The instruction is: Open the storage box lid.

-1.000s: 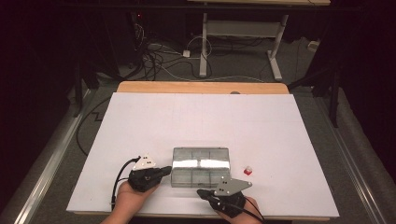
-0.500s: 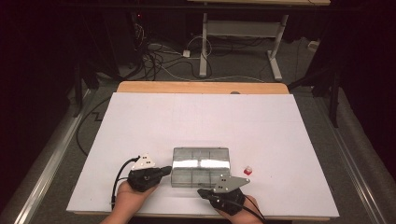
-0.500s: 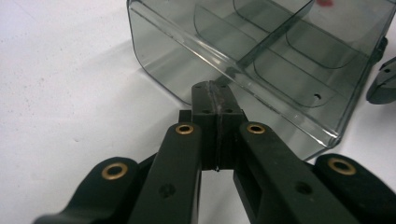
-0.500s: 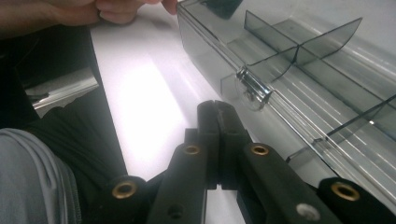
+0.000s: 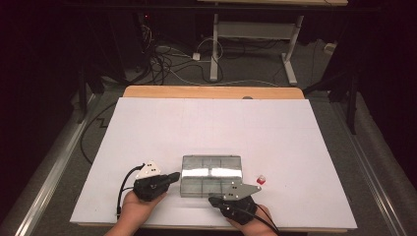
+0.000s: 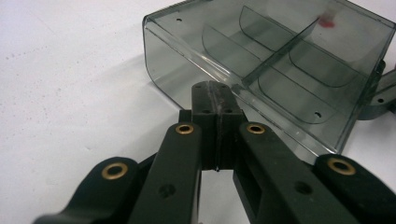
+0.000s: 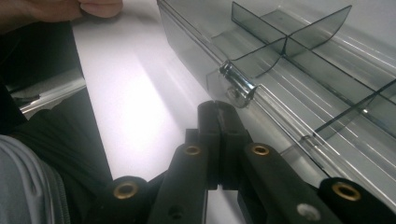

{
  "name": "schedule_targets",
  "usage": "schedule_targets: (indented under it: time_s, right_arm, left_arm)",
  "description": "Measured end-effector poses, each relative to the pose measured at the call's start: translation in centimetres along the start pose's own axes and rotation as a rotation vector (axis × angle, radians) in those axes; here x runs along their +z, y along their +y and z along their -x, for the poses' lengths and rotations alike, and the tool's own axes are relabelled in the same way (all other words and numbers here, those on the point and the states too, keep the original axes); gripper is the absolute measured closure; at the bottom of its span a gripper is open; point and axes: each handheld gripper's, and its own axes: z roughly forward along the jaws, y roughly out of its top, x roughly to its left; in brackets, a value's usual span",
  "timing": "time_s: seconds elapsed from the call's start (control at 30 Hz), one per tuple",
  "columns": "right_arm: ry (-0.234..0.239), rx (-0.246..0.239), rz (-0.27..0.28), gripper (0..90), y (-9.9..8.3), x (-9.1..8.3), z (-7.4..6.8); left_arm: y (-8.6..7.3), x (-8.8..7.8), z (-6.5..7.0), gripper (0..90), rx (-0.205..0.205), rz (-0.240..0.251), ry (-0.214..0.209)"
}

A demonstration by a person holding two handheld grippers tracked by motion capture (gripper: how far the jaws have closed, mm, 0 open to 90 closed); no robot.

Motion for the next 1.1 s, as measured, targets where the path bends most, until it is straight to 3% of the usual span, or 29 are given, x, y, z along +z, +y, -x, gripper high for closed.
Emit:
schedule_targets:
  time_s: [0.27, 1.1]
  right_arm:
    - [-0.008, 0.011, -0.007, 90.0, 0.00, 0.10, 0.10]
    - [0.005, 0.021, 0.037, 90.0, -0.24, -0.30, 0.17]
  left_arm:
    - [-0.13, -0.17, 0.18, 87.9, 0.037, -0.010, 0.009]
    - [-0.31, -0.27, -0.06, 87.8, 0.021, -0.010, -0.016]
